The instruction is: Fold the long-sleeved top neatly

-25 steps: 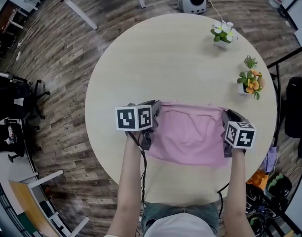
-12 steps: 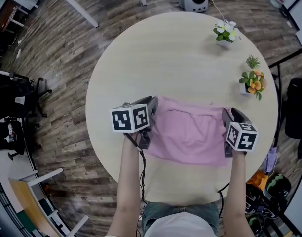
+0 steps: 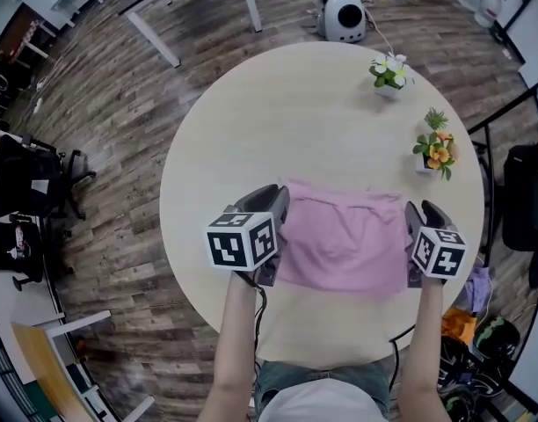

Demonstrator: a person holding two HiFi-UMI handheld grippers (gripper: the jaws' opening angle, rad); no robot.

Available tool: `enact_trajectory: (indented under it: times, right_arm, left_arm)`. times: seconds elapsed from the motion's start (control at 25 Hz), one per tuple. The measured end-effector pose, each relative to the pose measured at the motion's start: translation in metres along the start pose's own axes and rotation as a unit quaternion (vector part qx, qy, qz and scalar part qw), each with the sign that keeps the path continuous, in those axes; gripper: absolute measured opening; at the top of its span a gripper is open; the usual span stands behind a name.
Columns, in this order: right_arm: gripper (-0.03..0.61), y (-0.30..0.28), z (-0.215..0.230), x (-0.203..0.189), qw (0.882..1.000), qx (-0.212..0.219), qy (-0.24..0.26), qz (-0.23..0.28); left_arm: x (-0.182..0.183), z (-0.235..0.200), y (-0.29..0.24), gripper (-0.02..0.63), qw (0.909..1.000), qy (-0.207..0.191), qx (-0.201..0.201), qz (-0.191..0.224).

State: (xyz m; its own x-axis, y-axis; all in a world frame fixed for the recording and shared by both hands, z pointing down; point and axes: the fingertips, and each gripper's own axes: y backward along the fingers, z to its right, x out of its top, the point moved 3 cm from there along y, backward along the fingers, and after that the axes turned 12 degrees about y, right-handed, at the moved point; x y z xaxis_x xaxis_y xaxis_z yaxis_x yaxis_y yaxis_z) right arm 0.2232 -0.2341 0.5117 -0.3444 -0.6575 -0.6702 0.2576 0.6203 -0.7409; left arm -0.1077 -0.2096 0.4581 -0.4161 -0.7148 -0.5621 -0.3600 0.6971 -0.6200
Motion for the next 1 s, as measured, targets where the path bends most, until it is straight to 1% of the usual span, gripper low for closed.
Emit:
enact_trajectory:
  times: [0.24,0.32,0.52,0.68,0.84,1.0]
  right_arm:
    - [0.189,0.027,0.008,-0.007,1.000,-0.008,-0.006,0.009]
    - [0.189,0.037,0.010,-0.008,1.000,-0.010,-0.006,0.014]
    - [0.186,0.059,0.018,-0.014,1.000,-0.017,-0.008,0.021]
    - [0.186,0.072,0.027,-0.023,0.999,-0.024,-0.011,0.025]
    - [0.187,0.085,0.036,-0.036,0.999,-0.029,-0.017,0.027]
    - [0.187,0.094,0.043,-0.051,0.999,-0.032,-0.024,0.026]
  left_arm:
    - [-0.020,0.038,0.015,0.074,0.9997,-0.005,-0.024,0.005]
    - [-0.028,0.052,0.019,0.074,0.9994,-0.013,-0.033,0.003]
    - [-0.045,0.086,0.027,0.074,0.9975,-0.054,-0.045,-0.003]
    - [-0.060,0.111,0.028,0.074,0.9953,-0.077,-0.058,-0.011]
    - [-0.081,0.134,0.025,0.074,0.9922,-0.101,-0.067,-0.028]
    - [-0.108,0.160,0.021,0.074,0.9871,-0.131,-0.080,-0.047]
